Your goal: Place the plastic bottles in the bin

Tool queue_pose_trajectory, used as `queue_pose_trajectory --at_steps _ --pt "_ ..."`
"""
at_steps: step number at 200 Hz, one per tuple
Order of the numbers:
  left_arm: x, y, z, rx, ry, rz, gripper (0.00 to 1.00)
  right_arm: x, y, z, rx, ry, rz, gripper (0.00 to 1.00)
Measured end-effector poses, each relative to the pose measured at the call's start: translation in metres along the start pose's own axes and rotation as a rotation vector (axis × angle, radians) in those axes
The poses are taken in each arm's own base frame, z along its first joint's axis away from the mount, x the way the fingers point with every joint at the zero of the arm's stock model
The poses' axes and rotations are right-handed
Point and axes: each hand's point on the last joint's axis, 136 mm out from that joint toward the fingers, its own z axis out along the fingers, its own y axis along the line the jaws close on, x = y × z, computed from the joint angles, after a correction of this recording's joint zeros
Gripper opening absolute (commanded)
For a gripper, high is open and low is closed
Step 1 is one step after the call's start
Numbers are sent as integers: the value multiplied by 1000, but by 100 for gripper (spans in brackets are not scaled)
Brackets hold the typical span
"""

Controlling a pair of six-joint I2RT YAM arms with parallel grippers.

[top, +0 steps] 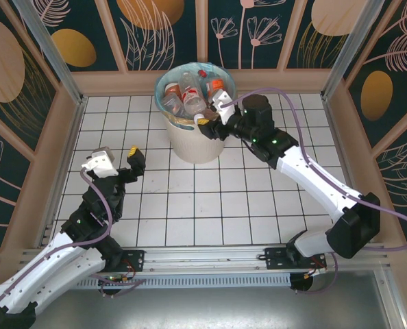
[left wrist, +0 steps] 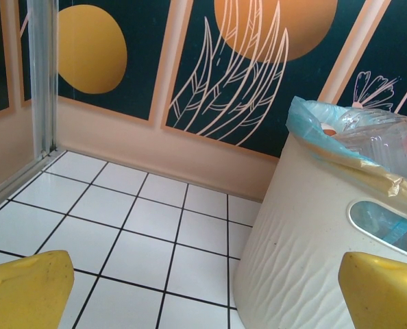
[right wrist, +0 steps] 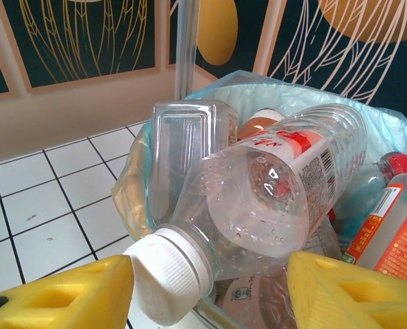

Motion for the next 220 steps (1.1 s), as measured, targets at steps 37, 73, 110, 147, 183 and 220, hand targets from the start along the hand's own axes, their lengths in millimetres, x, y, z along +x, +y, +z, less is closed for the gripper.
queue_pose_trajectory --at_steps 37,73,110,147,183,220 --pt "-2 3 -2 -4 -9 -11 99 3 2 7 -9 0 -9 59" --pt "-1 4 -2 -5 -9 -11 99 1 -1 12 0 -13 -19 54" --pt "-1 4 -2 -8 -10 -14 99 -1 -3 14 9 -26 -9 50" --pt "0 5 -3 -8 -10 -18 99 -4 -5 14 21 -38 28 45" --pt "2 8 -4 -13 -11 -17 99 -14 -20 12 89 -80 90 44" --pt "1 12 -7 -19 -23 -35 99 -12 -27 17 113 -85 139 44"
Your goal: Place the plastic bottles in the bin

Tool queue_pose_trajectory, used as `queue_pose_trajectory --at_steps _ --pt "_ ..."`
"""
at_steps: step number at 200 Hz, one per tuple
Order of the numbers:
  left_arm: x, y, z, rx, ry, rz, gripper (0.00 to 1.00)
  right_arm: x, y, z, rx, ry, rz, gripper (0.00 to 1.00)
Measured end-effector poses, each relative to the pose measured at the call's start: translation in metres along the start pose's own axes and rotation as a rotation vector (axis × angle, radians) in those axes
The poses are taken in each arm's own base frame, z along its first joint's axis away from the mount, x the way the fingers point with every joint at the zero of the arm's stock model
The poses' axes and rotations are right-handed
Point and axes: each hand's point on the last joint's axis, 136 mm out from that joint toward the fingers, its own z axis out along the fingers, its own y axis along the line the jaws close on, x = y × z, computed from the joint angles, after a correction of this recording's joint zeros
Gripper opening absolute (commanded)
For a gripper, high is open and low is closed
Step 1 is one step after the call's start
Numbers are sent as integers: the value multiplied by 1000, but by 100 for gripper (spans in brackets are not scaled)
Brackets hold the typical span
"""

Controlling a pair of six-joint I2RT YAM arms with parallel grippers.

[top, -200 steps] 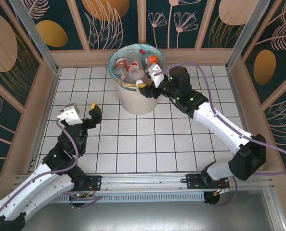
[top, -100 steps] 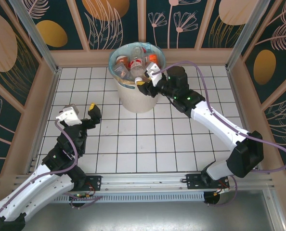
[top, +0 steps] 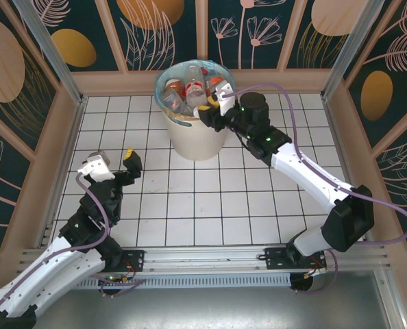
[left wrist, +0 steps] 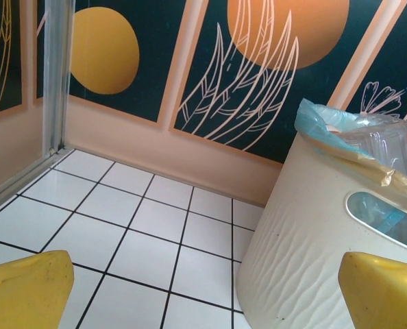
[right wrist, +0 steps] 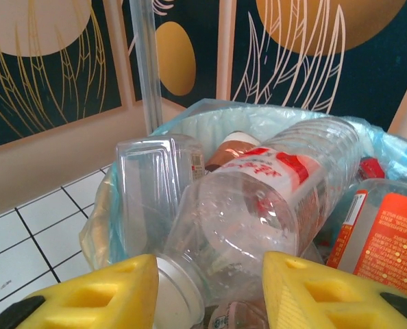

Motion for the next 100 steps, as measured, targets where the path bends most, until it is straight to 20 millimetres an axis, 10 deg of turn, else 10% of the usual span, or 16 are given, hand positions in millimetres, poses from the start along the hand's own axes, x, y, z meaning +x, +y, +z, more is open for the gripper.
queue_pose_trajectory --at_steps 100 --pt "3 11 -7 -9 1 -28 99 20 -9 23 28 68 42 47"
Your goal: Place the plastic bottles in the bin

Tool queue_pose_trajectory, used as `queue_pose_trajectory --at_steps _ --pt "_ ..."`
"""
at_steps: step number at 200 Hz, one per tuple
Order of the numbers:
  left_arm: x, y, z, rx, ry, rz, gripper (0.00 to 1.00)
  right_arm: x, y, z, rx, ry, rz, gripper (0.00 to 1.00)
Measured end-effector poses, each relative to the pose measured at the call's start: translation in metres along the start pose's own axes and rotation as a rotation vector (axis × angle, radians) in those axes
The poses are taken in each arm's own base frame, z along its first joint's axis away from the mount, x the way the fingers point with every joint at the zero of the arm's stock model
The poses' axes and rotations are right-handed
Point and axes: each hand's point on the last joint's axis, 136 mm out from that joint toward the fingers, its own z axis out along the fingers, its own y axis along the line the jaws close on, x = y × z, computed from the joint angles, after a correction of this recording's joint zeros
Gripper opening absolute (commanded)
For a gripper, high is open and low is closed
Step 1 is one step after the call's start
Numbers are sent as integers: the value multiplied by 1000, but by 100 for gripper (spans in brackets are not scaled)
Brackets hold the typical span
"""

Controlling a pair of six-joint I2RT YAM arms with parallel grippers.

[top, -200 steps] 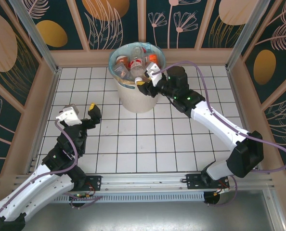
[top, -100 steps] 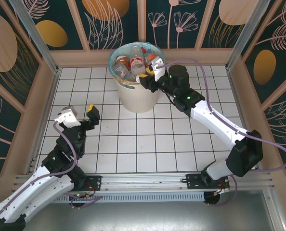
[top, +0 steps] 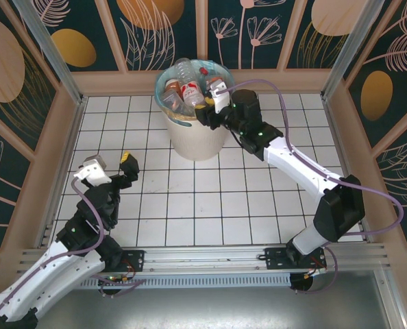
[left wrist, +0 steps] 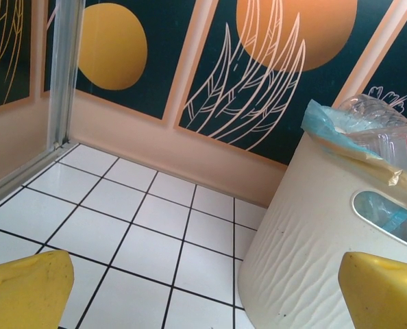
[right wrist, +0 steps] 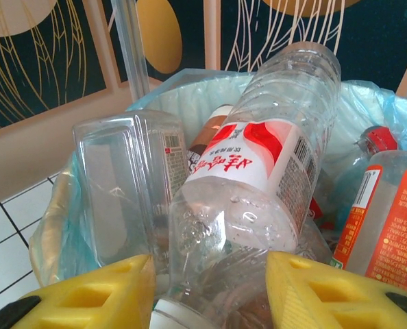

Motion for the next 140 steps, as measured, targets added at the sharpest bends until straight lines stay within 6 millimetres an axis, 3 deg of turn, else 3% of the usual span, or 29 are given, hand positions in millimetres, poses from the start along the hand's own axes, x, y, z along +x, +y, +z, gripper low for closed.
queue_pose_trajectory --at_steps 40,64,82,110,127,140 --pt "-1 2 -1 -6 -4 -4 99 -8 0 -2 0 0 28 49" --pt "3 3 2 -28 13 22 99 -35 -2 -9 18 -42 53 52" --pt "5 3 6 -65 34 63 98 -57 -7 -26 59 -88 77 57" --pt "7 6 18 -162 34 151 98 -86 -38 -83 212 -185 120 61" --pt "10 10 29 -222 29 208 98 -86 -88 -136 379 -246 166 64" --pt "10 21 42 -277 26 213 98 -65 -141 -180 563 -269 205 68"
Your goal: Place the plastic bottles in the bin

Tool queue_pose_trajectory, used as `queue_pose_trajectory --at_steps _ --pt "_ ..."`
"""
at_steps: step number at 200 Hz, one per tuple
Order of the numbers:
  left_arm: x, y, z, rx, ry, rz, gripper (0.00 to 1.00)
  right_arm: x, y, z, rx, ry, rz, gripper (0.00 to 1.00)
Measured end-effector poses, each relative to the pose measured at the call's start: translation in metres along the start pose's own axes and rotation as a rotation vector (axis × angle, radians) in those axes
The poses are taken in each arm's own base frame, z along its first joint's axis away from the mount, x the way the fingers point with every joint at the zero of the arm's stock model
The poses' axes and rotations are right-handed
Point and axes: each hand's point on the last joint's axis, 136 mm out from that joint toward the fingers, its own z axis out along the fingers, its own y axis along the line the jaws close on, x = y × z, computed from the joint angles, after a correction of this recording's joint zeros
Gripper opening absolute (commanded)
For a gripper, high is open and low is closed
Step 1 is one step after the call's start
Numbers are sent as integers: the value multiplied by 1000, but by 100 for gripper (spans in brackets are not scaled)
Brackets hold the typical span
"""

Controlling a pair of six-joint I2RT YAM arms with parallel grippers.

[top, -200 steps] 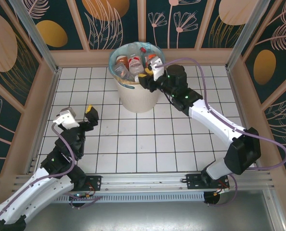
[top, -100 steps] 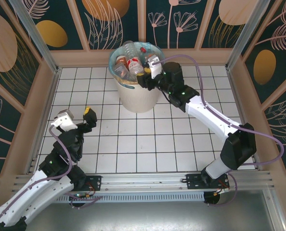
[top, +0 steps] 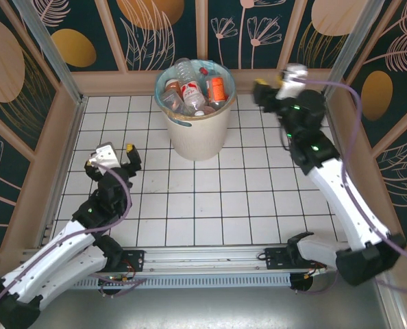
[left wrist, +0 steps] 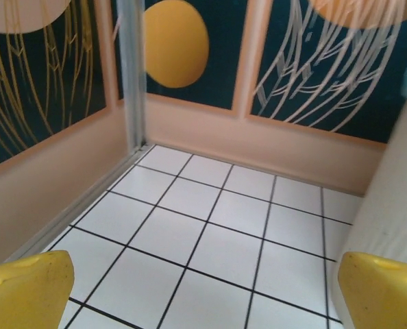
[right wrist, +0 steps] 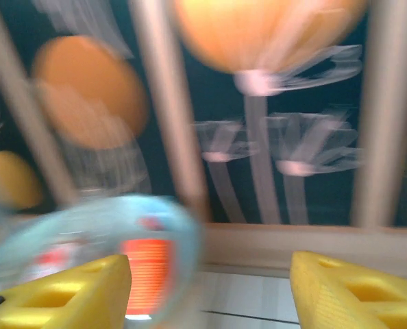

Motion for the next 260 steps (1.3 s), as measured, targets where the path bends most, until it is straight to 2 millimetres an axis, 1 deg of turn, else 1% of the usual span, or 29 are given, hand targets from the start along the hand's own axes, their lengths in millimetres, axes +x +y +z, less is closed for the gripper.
queue_pose_trajectory --at_steps 2,6,10,11,19,24,27,35,38,42,45,47,50,55,59,70,80,92,105,127,140,151,170,188,212,223,225,228,260 --pt "1 2 3 -10 2 2 99 2 -7 -1 16 1 -1 69" --pt "1 6 9 -32 2 -7 99 10 -31 -3 83 4 7 69" --pt "3 10 16 -52 4 -14 98 18 -47 -5 124 12 5 70" --pt "3 11 17 -58 4 -16 98 21 -56 -6 149 15 7 70" --pt "8 20 30 -95 10 -30 98 44 -91 -11 240 41 13 70" --pt "11 25 37 -114 14 -37 98 57 -106 -13 277 56 11 70" --pt "14 28 42 -128 17 -40 99 70 -119 -14 309 71 14 70" --pt "23 32 53 -149 29 -44 99 102 -140 -16 355 107 15 70" --pt "27 33 57 -155 34 -42 98 120 -150 -18 375 135 13 70" --pt "32 33 61 -161 39 -42 99 139 -157 -20 389 156 12 70" --pt "36 34 65 -166 45 -38 98 159 -165 -23 404 186 9 71" --pt "39 35 68 -173 46 -38 99 166 -167 -24 408 192 8 71" --pt "44 35 71 -177 50 -37 99 187 -172 -29 418 222 7 71" --pt "51 37 75 -185 56 -35 99 210 -177 -34 427 251 5 71" --pt "59 38 80 -191 65 -29 98 235 -181 -41 436 287 6 72" --pt "79 44 88 -202 83 -21 98 283 -185 -58 442 354 -2 72" --pt "98 53 93 -222 112 -5 98 313 -186 -68 442 386 4 73" --pt "110 58 98 -221 131 14 99 334 -185 -72 426 394 13 75" --pt "108 54 102 -187 106 21 99 342 -182 -67 393 383 15 75" --pt "98 44 107 -132 51 41 99 333 -175 -49 322 285 12 76" --pt "98 42 110 -110 36 56 99 328 -171 -47 295 250 12 79" --pt "105 42 109 -85 27 71 99 319 -168 -49 276 196 7 80" --pt "125 41 106 -11 54 136 99 307 -165 -53 268 137 2 84" --pt "132 39 108 59 41 143 99 300 -168 -53 286 104 9 86" --pt "142 60 119 58 49 103 99 295 -171 -51 307 86 7 87" --pt "137 64 121 60 33 83 99 294 -171 -51 313 82 6 90" --pt "136 64 122 63 30 81 99 294 -171 -51 314 81 7 97" --pt "134 63 122 69 26 77 99 294 -171 -51 315 81 6 99" --pt "125 51 126 122 2 64 99 292 -173 -50 331 75 4 99"
